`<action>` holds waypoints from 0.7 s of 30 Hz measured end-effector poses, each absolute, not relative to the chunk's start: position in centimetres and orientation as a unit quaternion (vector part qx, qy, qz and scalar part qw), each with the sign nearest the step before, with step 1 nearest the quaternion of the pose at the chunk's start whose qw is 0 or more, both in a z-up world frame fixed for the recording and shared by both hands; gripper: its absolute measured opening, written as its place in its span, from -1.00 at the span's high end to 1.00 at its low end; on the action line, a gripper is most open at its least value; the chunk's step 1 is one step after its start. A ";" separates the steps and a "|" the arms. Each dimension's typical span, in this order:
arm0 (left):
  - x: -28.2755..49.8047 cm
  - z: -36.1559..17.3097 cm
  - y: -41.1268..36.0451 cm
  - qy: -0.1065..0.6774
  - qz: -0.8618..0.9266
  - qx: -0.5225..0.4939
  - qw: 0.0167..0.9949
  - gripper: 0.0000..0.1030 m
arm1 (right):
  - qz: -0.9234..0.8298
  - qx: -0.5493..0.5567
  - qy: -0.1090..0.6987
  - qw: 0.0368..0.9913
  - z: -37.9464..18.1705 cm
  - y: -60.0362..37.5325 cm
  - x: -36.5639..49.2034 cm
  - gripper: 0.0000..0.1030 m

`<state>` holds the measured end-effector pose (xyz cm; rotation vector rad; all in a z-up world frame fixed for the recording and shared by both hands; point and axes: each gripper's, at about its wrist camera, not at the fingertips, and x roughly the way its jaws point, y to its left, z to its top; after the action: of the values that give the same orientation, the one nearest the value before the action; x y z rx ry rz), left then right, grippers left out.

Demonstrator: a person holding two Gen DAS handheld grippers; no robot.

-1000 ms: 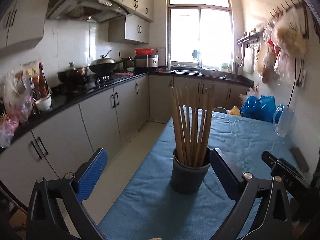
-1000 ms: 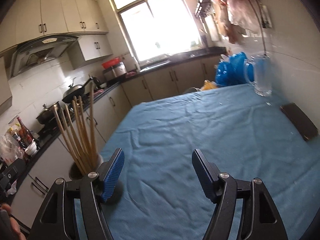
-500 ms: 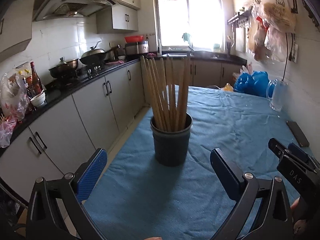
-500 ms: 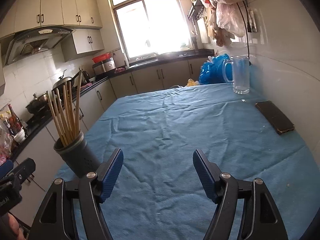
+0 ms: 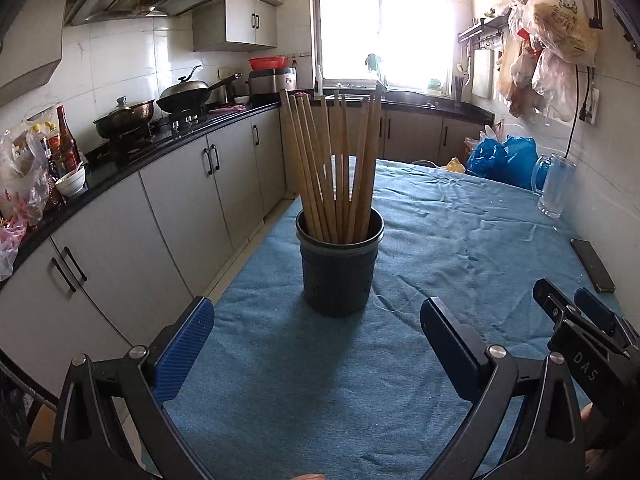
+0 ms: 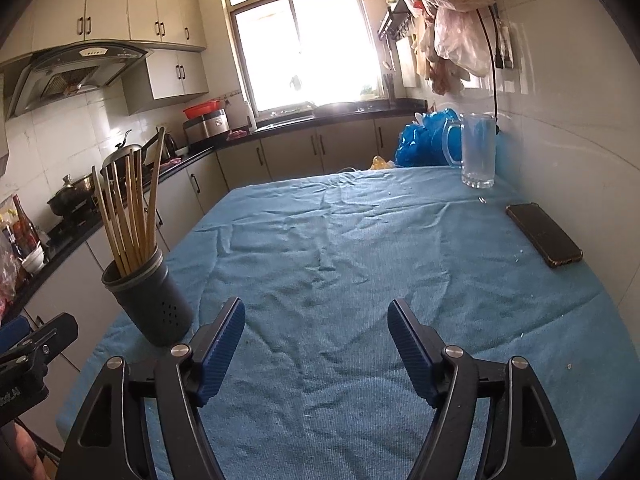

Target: Organize utensils

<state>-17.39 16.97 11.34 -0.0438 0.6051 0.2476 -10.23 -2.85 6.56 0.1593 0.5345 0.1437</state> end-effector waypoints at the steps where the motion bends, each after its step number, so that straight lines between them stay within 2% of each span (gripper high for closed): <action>1: -17.4 11.4 17.0 0.298 0.122 -0.022 0.947 -0.99 | 0.071 0.077 0.263 0.959 6.6 -2.7 -10.2 -0.53; 21: -17.4 10.7 17.9 0.305 0.123 -0.032 0.944 -0.99 | 0.075 0.043 0.257 0.962 6.4 -0.7 -10.5 -0.57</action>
<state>-17.37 17.89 10.70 -0.0651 0.6222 0.2502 -10.52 -0.68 6.39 0.0874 0.5212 0.1518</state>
